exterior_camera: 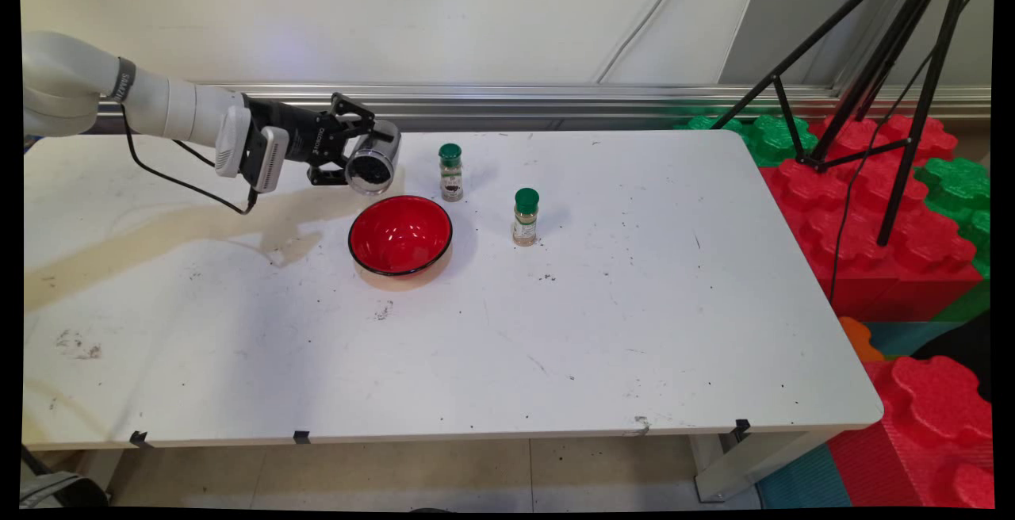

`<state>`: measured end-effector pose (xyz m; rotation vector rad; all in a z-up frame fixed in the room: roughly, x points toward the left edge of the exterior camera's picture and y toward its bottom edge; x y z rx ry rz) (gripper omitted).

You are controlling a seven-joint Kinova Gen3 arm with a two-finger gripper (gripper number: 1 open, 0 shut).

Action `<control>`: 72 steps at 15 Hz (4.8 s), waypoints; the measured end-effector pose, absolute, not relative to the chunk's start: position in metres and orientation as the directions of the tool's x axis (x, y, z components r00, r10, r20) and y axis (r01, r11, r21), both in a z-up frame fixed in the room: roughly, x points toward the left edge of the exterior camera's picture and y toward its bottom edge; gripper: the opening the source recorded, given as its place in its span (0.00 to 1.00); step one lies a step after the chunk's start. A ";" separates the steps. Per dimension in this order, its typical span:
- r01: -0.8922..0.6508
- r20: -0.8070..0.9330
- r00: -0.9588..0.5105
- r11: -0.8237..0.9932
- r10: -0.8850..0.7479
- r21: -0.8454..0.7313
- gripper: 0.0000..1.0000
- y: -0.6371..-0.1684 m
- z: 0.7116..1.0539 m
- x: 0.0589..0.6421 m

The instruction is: Pour the black seasoning powder in the red bowl

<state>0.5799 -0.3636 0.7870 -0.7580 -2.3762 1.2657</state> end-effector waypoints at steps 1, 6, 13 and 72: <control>0.308 0.033 -0.794 0.448 0.607 -0.839 0.00 -0.363 0.787 0.580; 0.372 -0.043 -0.768 0.391 0.639 -0.842 0.00 -0.361 0.787 0.581; 0.463 -0.154 -0.716 0.299 0.680 -0.834 0.00 -0.360 0.787 0.578; 0.779 -0.637 -0.331 -0.179 0.696 -0.601 0.00 -0.347 0.790 0.537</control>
